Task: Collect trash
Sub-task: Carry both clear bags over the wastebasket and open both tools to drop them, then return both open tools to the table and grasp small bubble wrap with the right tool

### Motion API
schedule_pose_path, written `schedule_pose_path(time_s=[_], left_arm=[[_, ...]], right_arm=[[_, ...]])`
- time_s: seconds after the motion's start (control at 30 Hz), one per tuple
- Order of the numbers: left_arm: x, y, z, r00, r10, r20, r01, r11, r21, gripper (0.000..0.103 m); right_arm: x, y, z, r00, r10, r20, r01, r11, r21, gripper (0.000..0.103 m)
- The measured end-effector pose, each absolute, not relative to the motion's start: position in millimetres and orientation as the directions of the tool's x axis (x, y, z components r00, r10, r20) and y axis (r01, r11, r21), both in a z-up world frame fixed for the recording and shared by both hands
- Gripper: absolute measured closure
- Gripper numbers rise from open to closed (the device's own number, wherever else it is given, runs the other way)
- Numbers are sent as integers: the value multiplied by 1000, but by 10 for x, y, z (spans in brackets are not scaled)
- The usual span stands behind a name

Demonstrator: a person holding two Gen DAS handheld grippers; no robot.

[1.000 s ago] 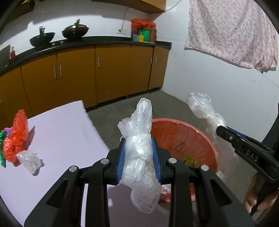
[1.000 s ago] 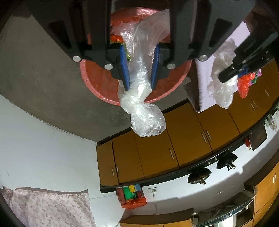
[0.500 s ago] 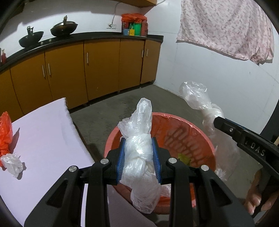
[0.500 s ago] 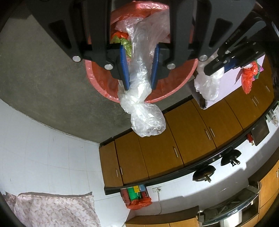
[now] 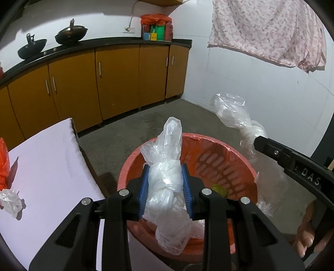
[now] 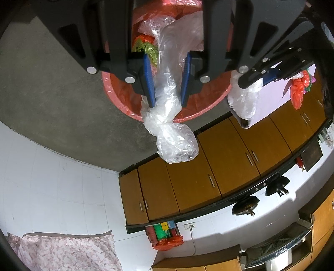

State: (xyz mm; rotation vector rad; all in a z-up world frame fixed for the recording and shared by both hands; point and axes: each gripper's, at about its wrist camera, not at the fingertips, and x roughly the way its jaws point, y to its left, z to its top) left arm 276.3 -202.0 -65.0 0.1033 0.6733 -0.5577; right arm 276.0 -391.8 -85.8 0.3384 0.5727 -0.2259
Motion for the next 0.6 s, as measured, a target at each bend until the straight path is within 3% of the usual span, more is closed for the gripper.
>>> schedule_pose_path(time_s=[0.3,0.6], left_arm=[[2774,-2046,-679,644,-450,-619,513,854,-87,52],[2835,-1797,-694,668,-404,-625,451,888,-93,51]], right_arm=[[2785,-3941,-877,819,-107,-563,304,914,269,66],[2794,-3925,-863,818,-121,-562,314,913,260,61]])
